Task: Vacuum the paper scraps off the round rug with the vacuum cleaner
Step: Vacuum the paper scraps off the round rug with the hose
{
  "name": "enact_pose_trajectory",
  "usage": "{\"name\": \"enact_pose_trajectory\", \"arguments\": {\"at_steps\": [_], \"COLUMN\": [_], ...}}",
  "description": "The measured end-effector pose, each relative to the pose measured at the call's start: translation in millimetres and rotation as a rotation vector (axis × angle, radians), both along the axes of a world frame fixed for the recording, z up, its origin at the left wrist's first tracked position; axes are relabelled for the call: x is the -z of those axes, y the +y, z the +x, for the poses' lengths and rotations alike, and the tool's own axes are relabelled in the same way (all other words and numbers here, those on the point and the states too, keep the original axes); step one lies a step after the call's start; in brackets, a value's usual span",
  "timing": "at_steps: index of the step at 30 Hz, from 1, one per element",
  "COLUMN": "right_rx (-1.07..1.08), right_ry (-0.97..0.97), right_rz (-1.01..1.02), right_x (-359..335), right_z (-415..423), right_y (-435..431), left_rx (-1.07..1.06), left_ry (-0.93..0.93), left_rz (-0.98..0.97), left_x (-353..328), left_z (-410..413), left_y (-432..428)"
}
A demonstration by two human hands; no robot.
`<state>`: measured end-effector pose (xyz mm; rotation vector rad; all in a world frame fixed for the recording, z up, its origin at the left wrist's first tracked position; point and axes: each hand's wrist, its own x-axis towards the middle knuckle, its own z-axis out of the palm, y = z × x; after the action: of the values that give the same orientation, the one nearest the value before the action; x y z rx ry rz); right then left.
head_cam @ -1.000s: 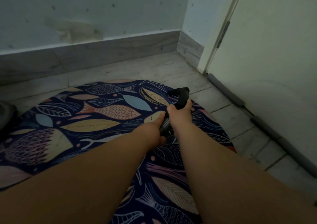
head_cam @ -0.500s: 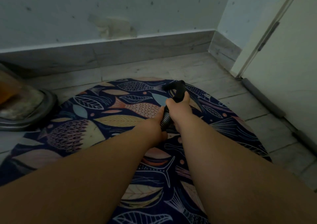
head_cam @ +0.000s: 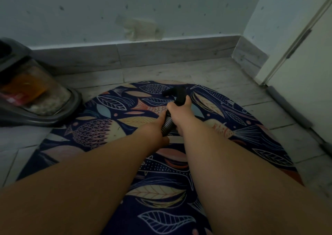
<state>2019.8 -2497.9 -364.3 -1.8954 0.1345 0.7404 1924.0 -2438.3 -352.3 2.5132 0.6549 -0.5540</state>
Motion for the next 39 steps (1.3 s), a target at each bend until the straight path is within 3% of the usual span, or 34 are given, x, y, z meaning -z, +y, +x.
{"name": "enact_pose_trajectory", "arguments": {"at_steps": [24,39], "right_rx": [-0.246,-0.392], "right_ry": [0.061,0.108], "right_rz": [0.077,0.053], "right_x": [4.5,6.9], "right_z": [-130.5,-161.9], "right_y": [105.5,109.1], "left_rx": [-0.204,-0.172], "left_ry": [-0.02,-0.003], "left_rz": [-0.053,-0.032], "left_x": [-14.2,-19.5], "left_z": [-152.3,-192.9], "left_y": [78.7,69.6]}}
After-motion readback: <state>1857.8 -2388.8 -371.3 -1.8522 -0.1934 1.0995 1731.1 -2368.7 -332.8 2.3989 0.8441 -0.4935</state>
